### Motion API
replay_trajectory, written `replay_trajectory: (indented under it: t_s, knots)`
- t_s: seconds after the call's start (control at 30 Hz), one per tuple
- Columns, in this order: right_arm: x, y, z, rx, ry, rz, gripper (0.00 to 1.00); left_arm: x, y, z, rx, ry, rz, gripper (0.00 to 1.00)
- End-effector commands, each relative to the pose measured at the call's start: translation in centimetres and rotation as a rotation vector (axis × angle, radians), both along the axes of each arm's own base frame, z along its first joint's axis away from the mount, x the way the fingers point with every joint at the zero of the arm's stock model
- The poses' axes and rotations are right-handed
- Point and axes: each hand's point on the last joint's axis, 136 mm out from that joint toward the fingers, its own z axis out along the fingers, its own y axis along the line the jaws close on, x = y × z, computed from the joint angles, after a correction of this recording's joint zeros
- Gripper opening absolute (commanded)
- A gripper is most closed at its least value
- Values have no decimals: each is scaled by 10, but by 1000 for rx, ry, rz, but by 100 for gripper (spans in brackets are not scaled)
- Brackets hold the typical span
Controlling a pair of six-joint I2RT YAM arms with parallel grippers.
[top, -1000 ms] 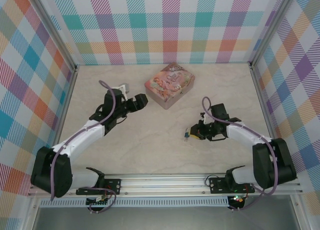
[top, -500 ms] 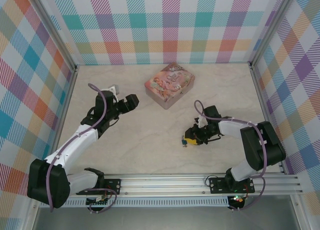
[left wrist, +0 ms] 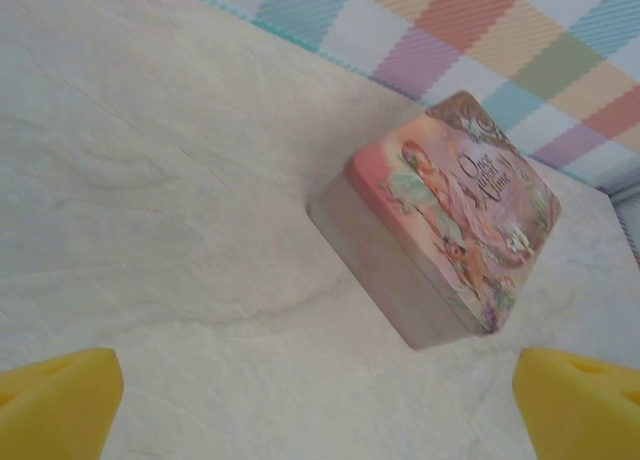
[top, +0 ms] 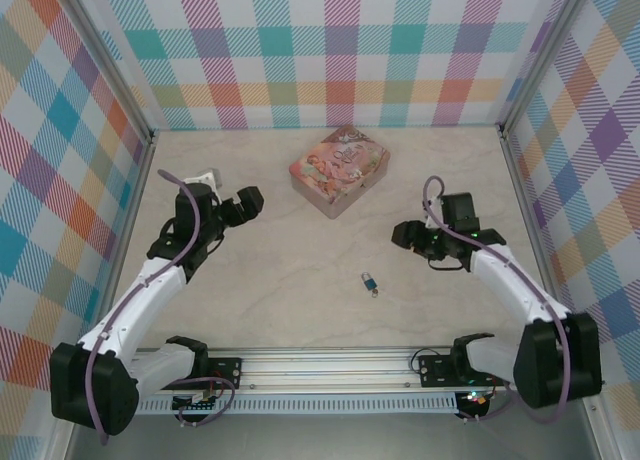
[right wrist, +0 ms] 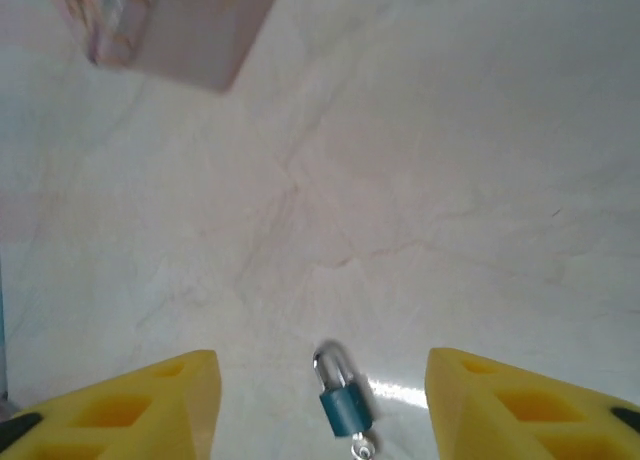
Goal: Unlock a padlock with a key
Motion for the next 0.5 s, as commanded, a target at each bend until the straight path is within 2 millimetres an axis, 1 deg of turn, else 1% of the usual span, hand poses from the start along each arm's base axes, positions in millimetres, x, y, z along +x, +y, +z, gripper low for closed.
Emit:
replay_trajectory:
  t_s: [0.0, 0.07, 0.13, 0.2, 0.27, 0.3, 0.37, 0.43, 0.47]
  knots:
    - [11, -33, 18, -179, -150, -51, 63, -5, 27, 2, 93, -32, 80, 100]
    - [16, -47, 24, -240, -237, -85, 67, -7, 37, 1, 127, -39, 109, 100]
    - [20, -64, 29, -303, -315, -141, 73, -10, 48, -1, 176, -45, 142, 100]
    - [23, -79, 29, -345, -370, -195, 86, -13, 61, -4, 217, -49, 192, 100]
    - [25, -92, 28, -380, -418, -233, 98, -16, 69, -8, 262, -59, 212, 100]
    - [25, -98, 26, -395, -429, -254, 100, -18, 73, -10, 277, -60, 222, 100]
    - [27, -110, 21, -438, -452, -288, 100, -22, 81, -16, 314, -47, 248, 100]
    - [29, -117, 14, -475, -487, -299, 100, -24, 86, -22, 348, -35, 255, 100]
    - [29, -121, 4, -490, -492, -302, 100, -26, 89, -26, 365, -28, 265, 100]
